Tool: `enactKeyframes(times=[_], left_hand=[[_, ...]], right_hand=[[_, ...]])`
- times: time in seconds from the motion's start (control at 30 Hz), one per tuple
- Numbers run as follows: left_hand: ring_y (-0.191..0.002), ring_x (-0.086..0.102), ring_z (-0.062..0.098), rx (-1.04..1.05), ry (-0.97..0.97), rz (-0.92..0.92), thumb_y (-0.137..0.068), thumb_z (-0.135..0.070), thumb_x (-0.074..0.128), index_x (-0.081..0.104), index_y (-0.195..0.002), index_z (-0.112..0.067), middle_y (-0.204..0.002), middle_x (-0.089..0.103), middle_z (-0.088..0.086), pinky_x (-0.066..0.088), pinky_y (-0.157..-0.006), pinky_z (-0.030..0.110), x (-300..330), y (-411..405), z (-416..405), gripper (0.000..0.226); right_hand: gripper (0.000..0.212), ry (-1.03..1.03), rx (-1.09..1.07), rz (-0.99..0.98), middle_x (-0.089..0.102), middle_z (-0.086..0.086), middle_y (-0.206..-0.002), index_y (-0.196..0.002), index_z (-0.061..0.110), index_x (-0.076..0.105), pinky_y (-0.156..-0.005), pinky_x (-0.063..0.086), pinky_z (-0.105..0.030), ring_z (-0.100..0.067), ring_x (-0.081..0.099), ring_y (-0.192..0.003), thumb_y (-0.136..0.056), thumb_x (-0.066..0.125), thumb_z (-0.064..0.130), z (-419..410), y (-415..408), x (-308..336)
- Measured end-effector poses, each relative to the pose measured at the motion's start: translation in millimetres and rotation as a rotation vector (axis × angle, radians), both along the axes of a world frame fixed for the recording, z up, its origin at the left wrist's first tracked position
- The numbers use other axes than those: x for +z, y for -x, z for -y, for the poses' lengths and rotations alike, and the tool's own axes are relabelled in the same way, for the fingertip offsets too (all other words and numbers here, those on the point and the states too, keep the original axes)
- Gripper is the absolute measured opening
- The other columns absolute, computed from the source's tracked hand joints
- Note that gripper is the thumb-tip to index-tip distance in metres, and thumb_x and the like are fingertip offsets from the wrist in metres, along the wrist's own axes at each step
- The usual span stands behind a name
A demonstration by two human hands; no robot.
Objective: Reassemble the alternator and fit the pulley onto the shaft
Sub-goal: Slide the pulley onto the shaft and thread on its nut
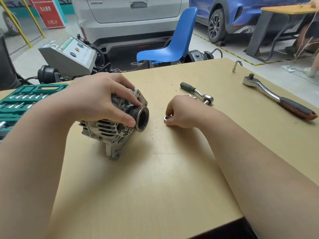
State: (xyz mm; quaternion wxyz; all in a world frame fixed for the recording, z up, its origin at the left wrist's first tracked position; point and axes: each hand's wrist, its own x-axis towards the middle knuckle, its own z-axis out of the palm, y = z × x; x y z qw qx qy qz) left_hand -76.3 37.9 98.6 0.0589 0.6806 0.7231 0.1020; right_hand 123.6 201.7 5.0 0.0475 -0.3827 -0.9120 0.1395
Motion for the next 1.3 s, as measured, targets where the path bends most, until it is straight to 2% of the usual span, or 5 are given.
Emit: enactKeyframes(times=[0.33,0.53,0.7,1.1,1.3], left_hand=[[-0.118,0.051,-0.005,0.036,0.010,0.071,-0.057,-0.080,0.087,0.071,-0.098,-0.074,-0.126,0.050,-0.049,0.047,-0.097,0.040,2,-2,0,0.044],[-0.123,0.054,-0.007,0.023,0.007,0.151,-0.048,-0.078,0.082,0.075,-0.097,-0.069,-0.130,0.054,-0.044,0.049,-0.108,0.045,3,3,6,0.050],[-0.122,0.055,-0.003,0.047,-0.048,0.156,-0.048,-0.082,0.080,0.075,-0.095,-0.068,-0.127,0.056,-0.045,0.050,-0.108,0.049,0,0,3,0.050],[-0.118,0.056,-0.002,0.076,-0.082,0.133,-0.048,-0.086,0.075,0.074,-0.095,-0.069,-0.127,0.058,-0.044,0.053,-0.100,0.047,-2,-4,-1,0.050],[-0.119,0.055,-0.002,0.067,-0.069,0.128,-0.049,-0.087,0.074,0.073,-0.096,-0.069,-0.126,0.057,-0.046,0.053,-0.100,0.047,-2,-1,-2,0.051]], right_hand=[[0.007,0.381,-0.014,-0.610,0.072,0.016,-0.070,-0.083,0.025,0.079,-0.050,0.047,-0.016,0.001,0.060,-0.053,-0.076,0.077,0.024,19,4,16],[0.019,0.542,0.142,-0.806,0.078,0.000,-0.081,-0.092,0.021,0.079,-0.062,0.058,-0.035,-0.016,0.068,-0.071,-0.075,0.077,0.013,31,-3,19],[0.015,0.548,0.129,-0.896,0.078,-0.002,-0.083,-0.091,0.019,0.078,-0.066,0.060,-0.052,-0.027,0.074,-0.077,-0.077,0.080,0.015,52,1,4],[0.015,0.378,0.067,-0.916,0.077,0.005,-0.081,-0.092,0.015,0.076,-0.079,0.062,-0.041,-0.012,0.075,-0.079,-0.078,0.081,0.015,70,11,-8],[0.015,0.521,0.044,-0.906,0.077,0.001,-0.082,-0.090,0.017,0.075,-0.060,0.054,-0.035,-0.019,0.072,-0.073,-0.077,0.081,0.012,57,6,1]])
